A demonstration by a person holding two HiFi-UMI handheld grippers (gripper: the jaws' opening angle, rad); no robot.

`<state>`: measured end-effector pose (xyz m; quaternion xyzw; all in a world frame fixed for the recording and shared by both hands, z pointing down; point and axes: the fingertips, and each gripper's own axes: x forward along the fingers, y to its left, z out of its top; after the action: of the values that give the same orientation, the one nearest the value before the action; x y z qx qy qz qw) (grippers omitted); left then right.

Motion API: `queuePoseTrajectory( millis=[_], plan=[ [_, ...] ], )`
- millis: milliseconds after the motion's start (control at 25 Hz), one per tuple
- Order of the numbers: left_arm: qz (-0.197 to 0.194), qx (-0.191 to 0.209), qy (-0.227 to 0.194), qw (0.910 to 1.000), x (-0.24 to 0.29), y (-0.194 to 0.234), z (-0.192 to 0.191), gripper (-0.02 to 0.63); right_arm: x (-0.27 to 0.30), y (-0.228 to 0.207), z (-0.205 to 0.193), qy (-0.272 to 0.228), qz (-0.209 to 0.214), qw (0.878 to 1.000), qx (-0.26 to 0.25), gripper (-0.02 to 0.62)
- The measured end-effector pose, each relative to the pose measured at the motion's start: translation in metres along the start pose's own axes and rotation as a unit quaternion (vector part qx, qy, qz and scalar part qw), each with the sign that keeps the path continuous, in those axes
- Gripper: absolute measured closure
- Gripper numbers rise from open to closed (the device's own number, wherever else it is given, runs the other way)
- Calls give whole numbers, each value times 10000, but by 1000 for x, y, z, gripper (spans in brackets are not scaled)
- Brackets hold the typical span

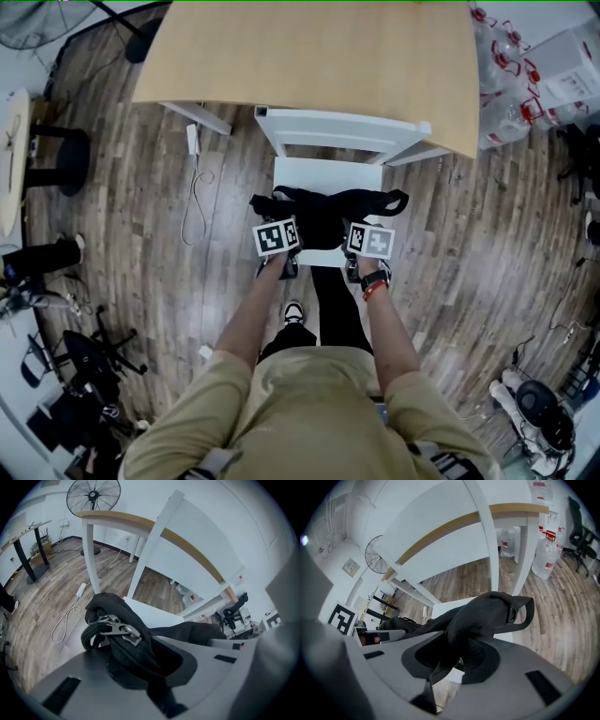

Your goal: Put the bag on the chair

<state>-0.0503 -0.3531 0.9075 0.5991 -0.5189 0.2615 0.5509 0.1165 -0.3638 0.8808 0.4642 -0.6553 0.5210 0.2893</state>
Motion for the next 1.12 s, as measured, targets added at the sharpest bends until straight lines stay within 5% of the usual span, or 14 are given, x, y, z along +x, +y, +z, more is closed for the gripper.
queuePoseTrajectory(
  millis=[480, 640, 880, 1120],
  plan=[
    [197, -12, 172, 9997, 65, 24, -9, 556, 59, -37, -16, 411, 78, 9991, 57, 479],
    [171, 139, 331, 9992, 71, 28, -4, 464, 63, -45, -12, 218, -56, 9997, 75, 439],
    [-140, -262, 498, 9983, 57, 28, -9, 239, 55, -50, -15, 188, -242, 9995, 18, 259],
    [-61, -100, 361, 9993, 26, 37, -12, 196, 29, -49, -11, -184, -430, 9989, 43, 232]
  ],
)
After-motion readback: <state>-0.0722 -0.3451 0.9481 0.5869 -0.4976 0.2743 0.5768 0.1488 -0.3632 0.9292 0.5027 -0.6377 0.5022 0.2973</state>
